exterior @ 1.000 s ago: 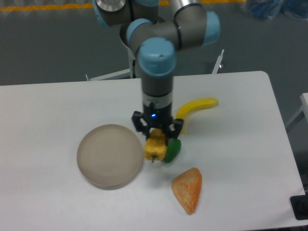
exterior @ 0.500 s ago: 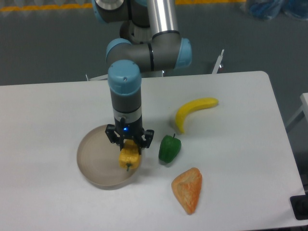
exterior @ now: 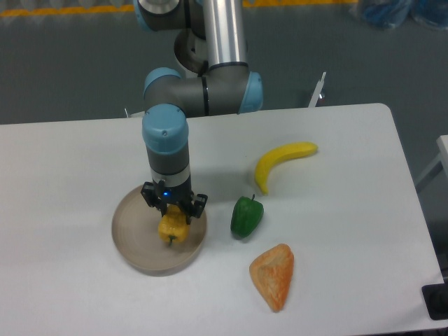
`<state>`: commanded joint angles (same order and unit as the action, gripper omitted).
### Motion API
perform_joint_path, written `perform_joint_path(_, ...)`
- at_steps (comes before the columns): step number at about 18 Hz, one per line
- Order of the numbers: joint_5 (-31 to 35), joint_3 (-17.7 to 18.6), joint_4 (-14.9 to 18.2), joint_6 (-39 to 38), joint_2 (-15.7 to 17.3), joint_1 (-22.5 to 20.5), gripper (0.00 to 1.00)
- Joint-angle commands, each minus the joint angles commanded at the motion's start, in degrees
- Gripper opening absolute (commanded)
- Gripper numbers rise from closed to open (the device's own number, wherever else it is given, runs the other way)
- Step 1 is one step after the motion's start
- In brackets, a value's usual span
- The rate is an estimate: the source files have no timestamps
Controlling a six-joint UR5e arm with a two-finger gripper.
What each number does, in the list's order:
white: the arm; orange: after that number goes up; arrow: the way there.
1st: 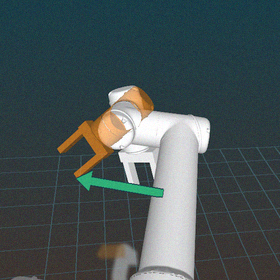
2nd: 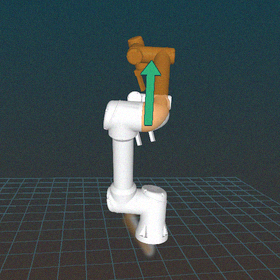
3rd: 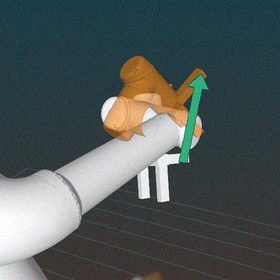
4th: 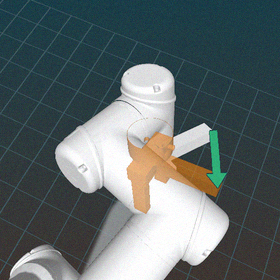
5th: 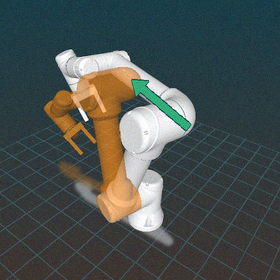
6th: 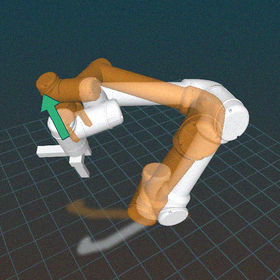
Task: Place the yellow pepper on the plate
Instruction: 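Lower the yellow pepper onto the beige plate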
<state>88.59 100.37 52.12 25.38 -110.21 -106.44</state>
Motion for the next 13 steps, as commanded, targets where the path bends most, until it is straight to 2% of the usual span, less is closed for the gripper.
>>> perform_joint_path(1,-0.09,0.00,-0.09,2.37,-0.09,0.35,0.41)
perform_joint_path(6,-0.17,0.09,-0.44,3.09,-0.18,0.62,0.41)
perform_joint_path(8,-0.17,0.00,-0.44,3.10,-0.18,0.62,0.46)
perform_joint_path(11,-0.26,-0.17,-0.53,3.01,-0.18,0.62,0.72)
perform_joint_path(12,-0.26,-0.35,-0.44,2.92,-0.09,0.62,0.89)
perform_joint_path(13,-0.35,-0.53,-0.44,3.18,0.00,0.62,1.00)
